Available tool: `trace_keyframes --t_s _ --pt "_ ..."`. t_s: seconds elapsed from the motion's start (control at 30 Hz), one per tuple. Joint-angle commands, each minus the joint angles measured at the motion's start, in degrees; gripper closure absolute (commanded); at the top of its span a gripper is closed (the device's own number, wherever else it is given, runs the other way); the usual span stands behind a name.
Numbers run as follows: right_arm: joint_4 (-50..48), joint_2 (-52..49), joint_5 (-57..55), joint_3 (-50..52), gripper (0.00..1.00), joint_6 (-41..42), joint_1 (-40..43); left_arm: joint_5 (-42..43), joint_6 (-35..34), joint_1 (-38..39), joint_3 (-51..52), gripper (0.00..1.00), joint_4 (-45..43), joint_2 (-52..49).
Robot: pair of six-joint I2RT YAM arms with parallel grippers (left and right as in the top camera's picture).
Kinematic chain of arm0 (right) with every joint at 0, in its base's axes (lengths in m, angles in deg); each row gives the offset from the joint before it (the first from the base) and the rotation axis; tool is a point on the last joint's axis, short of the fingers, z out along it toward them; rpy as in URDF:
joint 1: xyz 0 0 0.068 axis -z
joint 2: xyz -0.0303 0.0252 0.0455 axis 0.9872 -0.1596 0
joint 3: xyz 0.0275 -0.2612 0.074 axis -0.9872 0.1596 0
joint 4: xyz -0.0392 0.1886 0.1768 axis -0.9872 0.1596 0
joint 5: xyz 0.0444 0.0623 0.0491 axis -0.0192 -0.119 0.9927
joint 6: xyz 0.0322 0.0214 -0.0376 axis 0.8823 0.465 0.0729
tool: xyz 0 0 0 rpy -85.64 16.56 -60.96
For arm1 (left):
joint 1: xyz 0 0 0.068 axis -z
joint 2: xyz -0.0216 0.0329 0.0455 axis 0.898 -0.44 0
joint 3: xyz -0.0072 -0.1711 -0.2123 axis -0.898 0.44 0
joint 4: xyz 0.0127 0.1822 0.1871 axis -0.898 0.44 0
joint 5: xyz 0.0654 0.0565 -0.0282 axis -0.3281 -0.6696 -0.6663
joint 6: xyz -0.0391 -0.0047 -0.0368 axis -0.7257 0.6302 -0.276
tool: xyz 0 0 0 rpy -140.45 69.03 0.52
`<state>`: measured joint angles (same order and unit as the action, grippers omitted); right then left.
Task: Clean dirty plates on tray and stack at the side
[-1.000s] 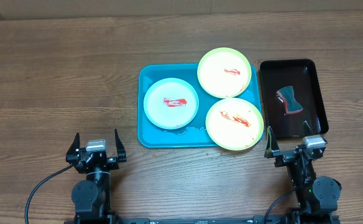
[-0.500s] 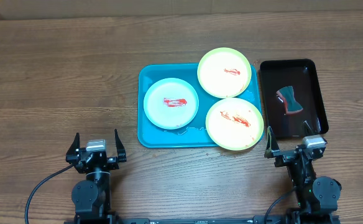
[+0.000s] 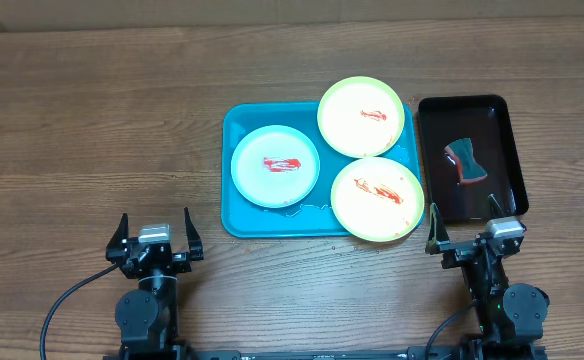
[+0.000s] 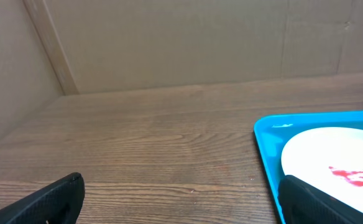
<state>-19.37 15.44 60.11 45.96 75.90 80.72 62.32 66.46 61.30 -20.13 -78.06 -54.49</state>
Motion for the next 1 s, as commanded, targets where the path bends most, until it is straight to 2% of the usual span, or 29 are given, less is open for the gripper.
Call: trace_keyframes --t_s 0.0,0.97 --pt "-0.3 0.7 0.3 0.6 0.0 0.3 -0.3 0.7 1.3 0.3 0.4 0.0 -0.3 0.7" --pt "-0.3 0.7 0.6 0.6 0.0 0.3 -0.3 1.8 1.0 0.3 0.4 0.0 -0.3 0.7"
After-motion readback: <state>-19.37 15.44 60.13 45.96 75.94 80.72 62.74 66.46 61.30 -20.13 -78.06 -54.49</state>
